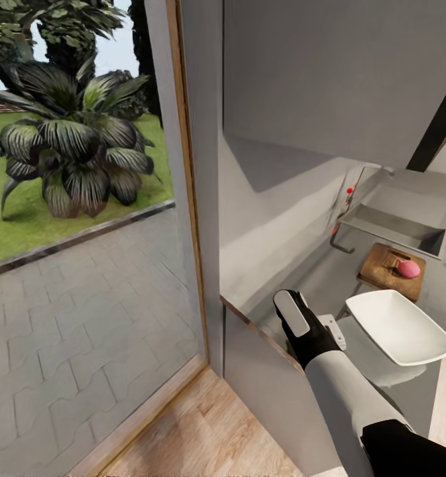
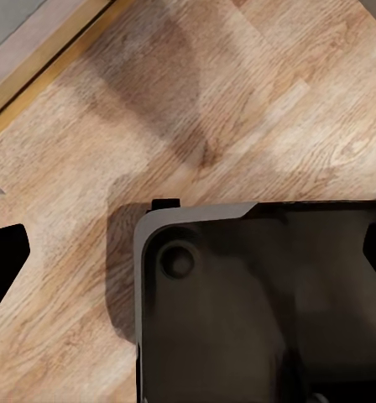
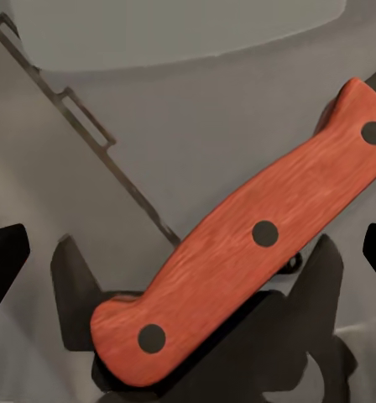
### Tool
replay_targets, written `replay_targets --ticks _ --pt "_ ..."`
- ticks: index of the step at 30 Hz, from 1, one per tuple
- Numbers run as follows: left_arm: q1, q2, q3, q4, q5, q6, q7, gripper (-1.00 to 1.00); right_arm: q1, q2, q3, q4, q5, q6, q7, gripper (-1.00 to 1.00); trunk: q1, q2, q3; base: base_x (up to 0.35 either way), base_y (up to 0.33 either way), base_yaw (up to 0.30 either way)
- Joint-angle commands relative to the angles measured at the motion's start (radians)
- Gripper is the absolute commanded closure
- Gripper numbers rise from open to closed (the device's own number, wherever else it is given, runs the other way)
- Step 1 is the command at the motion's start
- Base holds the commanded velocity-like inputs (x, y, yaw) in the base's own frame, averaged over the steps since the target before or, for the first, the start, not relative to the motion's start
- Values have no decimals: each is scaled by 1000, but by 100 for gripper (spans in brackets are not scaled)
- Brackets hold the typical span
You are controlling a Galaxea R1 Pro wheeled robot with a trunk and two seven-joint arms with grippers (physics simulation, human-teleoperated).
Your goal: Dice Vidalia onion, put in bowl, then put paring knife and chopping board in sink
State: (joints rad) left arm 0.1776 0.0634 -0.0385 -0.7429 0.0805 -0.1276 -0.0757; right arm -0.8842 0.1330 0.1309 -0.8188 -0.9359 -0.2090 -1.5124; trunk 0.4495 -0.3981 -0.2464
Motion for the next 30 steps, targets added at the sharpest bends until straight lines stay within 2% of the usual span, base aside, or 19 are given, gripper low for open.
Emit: replay_targets --ticks 1,17,30 --pt "0 1 -3 -1 8 -1 -1 -100 -1 -2 3 0 -3 -9 -2 -100 1 -2 -3 0 0 0" --pt "0 1 -4 -1 8 -1 -2 -100 -1 -6 3 1 -2 -9 -3 -100 1 -2 -29 0 0 0" --pt "0 1 -4 0 8 -1 -2 -100 -1 -6 3 1 -1 -8 -6 -100 1 -2 -30 0 0 0"
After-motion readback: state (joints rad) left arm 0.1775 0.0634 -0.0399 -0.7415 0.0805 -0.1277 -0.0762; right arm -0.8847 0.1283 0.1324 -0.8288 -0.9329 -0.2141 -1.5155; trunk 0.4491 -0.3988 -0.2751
